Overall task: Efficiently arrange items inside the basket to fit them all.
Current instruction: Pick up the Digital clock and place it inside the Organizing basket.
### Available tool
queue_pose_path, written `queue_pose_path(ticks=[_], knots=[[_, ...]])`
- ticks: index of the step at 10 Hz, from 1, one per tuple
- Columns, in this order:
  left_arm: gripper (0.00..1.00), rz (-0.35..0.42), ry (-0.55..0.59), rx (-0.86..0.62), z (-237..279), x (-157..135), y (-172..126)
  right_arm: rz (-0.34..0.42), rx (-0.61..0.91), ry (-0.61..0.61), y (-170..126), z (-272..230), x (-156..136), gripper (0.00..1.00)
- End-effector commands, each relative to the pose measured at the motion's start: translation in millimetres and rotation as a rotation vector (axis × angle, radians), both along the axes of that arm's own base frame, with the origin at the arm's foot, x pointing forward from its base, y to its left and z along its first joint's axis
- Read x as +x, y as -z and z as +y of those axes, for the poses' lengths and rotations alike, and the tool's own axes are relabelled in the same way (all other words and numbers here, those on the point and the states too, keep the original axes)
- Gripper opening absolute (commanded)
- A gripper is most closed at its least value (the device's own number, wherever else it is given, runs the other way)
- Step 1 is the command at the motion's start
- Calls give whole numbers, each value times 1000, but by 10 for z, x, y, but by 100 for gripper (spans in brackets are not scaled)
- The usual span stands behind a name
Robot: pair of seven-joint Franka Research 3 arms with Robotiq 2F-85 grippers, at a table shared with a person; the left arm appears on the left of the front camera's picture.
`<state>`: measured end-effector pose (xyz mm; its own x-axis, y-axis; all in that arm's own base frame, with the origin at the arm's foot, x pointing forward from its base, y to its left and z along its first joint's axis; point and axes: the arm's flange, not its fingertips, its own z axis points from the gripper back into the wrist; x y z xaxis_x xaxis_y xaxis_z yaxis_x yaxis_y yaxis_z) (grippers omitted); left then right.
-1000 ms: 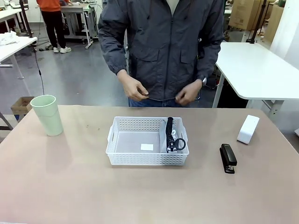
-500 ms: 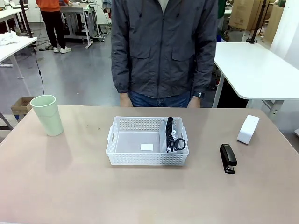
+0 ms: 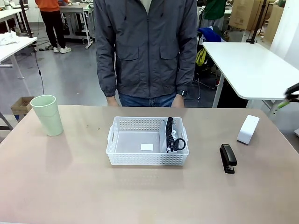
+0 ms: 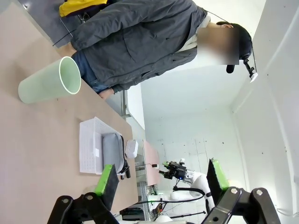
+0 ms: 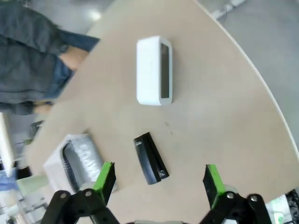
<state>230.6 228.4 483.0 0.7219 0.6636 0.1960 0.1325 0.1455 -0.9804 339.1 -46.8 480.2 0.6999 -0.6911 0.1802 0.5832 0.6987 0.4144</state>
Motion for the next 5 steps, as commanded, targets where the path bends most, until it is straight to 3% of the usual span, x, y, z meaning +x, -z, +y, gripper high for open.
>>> queue_pose_path(ticks=[1, 2, 3, 5], knots=[[100, -26, 1, -5, 8, -10, -25, 83, -91, 41, 102, 145, 139, 100], [100, -26, 1, -5, 8, -10, -25, -4, -19, -51, 58, 83, 33, 100], [100, -26, 1, -5, 8, -10, -25, 48, -59, 8, 118, 238, 90, 100], [100, -26, 1, -5, 8, -10, -25, 48, -59, 8, 118, 238, 90, 100]])
